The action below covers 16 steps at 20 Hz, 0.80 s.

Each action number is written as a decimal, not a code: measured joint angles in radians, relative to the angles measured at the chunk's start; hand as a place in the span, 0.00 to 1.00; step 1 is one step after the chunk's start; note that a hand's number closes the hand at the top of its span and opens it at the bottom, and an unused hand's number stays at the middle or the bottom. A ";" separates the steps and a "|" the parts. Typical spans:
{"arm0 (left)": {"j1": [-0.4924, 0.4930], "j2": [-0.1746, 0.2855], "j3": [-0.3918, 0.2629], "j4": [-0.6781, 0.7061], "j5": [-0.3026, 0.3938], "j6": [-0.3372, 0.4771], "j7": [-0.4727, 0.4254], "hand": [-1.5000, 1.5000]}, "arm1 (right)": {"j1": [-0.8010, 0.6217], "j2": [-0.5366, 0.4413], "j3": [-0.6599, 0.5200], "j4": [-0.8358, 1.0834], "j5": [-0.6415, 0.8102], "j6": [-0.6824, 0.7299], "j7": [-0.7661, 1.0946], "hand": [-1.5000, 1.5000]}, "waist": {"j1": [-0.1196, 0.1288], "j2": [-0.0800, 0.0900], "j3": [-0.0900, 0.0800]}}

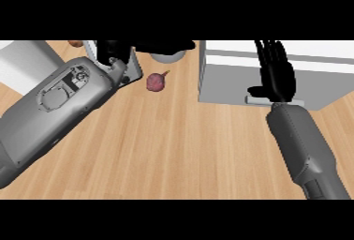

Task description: Pick up the can, place it into the drawer and close the drawer

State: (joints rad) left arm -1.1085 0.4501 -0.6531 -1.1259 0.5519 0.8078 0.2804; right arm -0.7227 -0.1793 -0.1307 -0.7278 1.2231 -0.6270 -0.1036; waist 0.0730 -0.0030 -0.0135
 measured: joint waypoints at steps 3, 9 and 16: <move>0.044 0.021 0.002 -0.045 -0.011 0.000 0.000 0.00 | -0.070 0.001 -0.026 0.106 0.007 -0.047 0.008 0.00 | 0.002 0.007 0.005; 0.126 0.056 0.014 -0.122 -0.027 -0.010 -0.008 0.00 | -0.193 -0.010 -0.063 0.261 0.007 -0.098 0.008 0.00 | 0.003 0.013 0.009; 0.194 0.074 0.020 -0.187 -0.045 -0.019 -0.014 0.00 | -0.304 -0.031 -0.086 0.397 0.020 -0.091 0.018 0.00 | 0.006 0.023 0.012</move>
State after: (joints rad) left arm -0.9145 0.5242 -0.6330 -1.3130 0.5068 0.7890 0.2667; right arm -1.0265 -0.2101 -0.2163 -0.3313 1.2430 -0.7181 -0.0855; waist 0.0786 0.0196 -0.0012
